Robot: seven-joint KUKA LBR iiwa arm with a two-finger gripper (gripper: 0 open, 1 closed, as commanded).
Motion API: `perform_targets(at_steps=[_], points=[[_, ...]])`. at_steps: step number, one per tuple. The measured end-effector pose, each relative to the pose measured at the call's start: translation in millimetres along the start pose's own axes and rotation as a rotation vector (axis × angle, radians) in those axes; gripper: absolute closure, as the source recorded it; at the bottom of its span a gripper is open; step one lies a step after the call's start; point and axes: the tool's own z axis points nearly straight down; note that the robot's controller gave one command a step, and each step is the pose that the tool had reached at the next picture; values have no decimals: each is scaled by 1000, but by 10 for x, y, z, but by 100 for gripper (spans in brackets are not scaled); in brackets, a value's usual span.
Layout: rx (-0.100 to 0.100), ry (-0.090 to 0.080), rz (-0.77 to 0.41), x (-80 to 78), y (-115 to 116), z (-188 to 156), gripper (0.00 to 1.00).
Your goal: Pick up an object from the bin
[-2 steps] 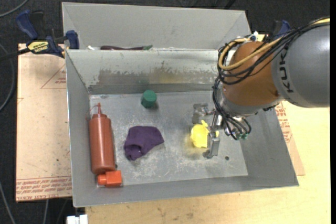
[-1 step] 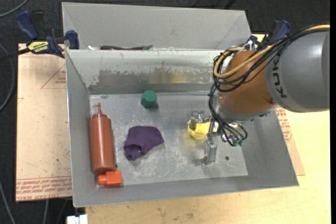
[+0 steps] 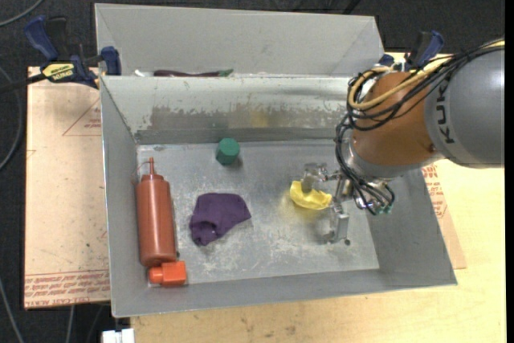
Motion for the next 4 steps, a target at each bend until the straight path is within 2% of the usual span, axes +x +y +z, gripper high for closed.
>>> perform_targets(at_steps=[1, 2, 4], points=[[1, 8, 87, -236, -196, 81, 100], [1, 8, 87, -236, -197, 81, 100], [1, 5, 50, -313, -229, -202, 100]])
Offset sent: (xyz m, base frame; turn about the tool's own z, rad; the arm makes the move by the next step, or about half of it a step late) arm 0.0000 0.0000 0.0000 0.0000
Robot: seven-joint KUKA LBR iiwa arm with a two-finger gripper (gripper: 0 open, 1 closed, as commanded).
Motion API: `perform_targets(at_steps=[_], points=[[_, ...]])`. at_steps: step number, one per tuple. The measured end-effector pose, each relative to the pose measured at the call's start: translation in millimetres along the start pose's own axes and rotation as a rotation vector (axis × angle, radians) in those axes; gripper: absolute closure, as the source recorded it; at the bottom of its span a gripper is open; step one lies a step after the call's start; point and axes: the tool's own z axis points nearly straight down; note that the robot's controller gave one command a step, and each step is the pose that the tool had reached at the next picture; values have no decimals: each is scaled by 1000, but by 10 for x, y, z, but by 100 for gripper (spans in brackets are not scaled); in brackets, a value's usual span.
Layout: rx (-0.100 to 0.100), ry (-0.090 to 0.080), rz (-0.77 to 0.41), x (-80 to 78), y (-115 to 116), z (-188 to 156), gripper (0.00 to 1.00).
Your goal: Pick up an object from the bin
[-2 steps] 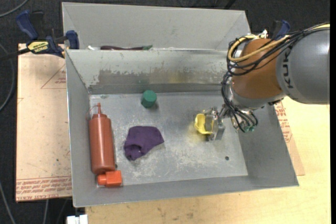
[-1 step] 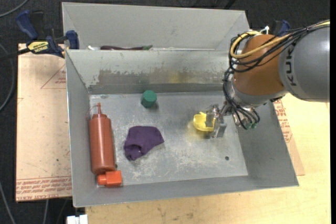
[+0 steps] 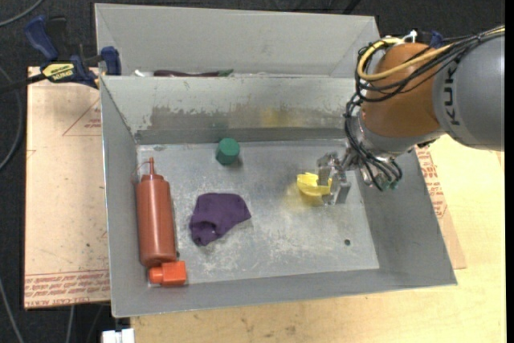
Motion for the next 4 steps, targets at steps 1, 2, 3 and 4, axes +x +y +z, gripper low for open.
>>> perform_targets(at_steps=[1, 2, 3, 4], points=[[-1, -1, 46, -73, 31, -241, 100], [0, -4, 16, -36, 3, -356, 100], [-1, -4, 13, -101, -55, -334, 100], [1, -15, 34, -353, -272, 44, 100]])
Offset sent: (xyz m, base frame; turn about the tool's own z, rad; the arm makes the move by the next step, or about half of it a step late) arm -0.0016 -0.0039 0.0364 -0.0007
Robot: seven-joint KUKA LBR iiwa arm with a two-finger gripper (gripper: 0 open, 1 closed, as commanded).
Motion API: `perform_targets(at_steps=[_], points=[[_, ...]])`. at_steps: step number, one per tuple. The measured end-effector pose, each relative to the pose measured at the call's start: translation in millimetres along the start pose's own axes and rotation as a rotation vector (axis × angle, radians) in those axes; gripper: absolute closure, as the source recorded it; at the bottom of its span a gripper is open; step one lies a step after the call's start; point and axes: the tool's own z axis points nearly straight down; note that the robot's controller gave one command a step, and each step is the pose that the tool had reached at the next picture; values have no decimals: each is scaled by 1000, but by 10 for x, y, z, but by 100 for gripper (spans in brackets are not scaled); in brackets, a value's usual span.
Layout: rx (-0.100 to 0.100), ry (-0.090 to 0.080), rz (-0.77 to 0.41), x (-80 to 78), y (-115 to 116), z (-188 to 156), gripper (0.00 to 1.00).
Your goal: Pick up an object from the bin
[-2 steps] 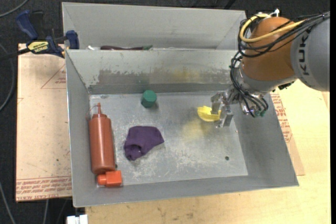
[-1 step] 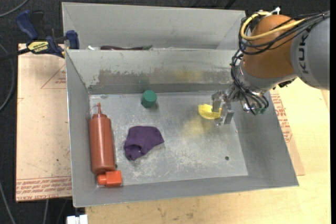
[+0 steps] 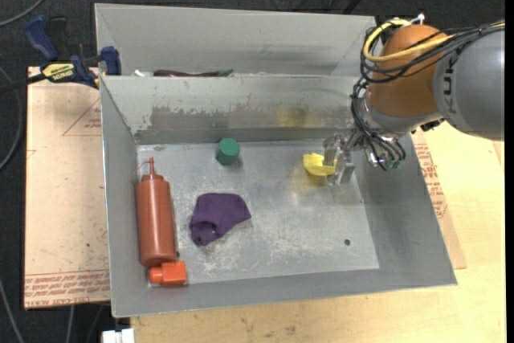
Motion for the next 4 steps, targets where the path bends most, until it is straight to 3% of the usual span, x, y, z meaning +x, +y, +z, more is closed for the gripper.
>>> perform_targets(at_steps=[1, 2, 3, 4], points=[[-5, 24, -11, 213, 136, -70, 100], [0, -3, -23, 119, 92, -307, 100], [-5, 18, -23, 266, 103, -180, 100], [-5, 18, -24, 274, 112, -192, 100]])
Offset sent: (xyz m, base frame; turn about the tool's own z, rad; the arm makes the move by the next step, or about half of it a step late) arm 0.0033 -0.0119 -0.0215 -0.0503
